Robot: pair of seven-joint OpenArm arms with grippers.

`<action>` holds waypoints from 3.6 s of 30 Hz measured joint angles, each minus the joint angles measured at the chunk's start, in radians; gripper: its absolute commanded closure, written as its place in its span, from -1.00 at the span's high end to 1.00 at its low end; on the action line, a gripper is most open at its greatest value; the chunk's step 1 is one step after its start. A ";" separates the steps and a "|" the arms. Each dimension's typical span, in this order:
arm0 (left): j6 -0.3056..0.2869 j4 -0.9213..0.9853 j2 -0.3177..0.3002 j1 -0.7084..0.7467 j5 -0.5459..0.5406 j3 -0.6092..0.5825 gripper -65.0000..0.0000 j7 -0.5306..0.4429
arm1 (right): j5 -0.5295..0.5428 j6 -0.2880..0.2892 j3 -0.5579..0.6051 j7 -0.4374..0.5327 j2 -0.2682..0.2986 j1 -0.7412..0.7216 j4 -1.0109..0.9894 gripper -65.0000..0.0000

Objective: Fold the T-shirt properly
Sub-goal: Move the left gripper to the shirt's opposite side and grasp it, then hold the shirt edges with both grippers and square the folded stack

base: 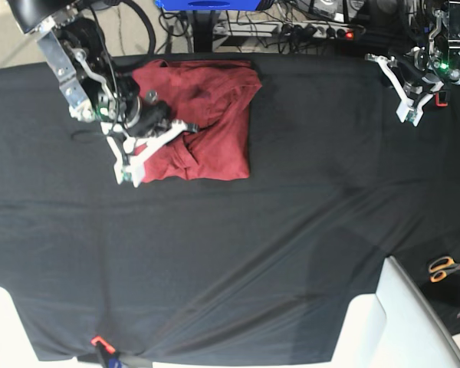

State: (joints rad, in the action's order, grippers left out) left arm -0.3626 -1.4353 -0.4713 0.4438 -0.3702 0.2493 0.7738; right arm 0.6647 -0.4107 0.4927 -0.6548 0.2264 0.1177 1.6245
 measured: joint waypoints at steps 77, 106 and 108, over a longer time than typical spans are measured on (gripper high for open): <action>0.119 0.032 0.199 -0.263 -0.888 -0.101 -0.49 0.513 | 0.000 -0.050 0.006 0.002 0.102 0.076 0.090 -1.00; 0.232 0.045 0.243 -0.341 -0.646 -0.338 0.29 0.447 | 0.001 -0.050 0.004 0.001 0.089 0.112 0.094 -1.00; 0.232 0.048 0.235 -0.344 -0.647 -0.382 0.28 0.427 | 0.000 -0.051 0.004 0.001 0.090 0.110 0.093 -1.00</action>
State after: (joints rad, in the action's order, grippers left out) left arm -0.1307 -1.3869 -0.2359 0.0998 -1.0176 -0.1329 1.2007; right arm 0.6651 -0.4614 0.4965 -0.6537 0.3161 0.2279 1.7180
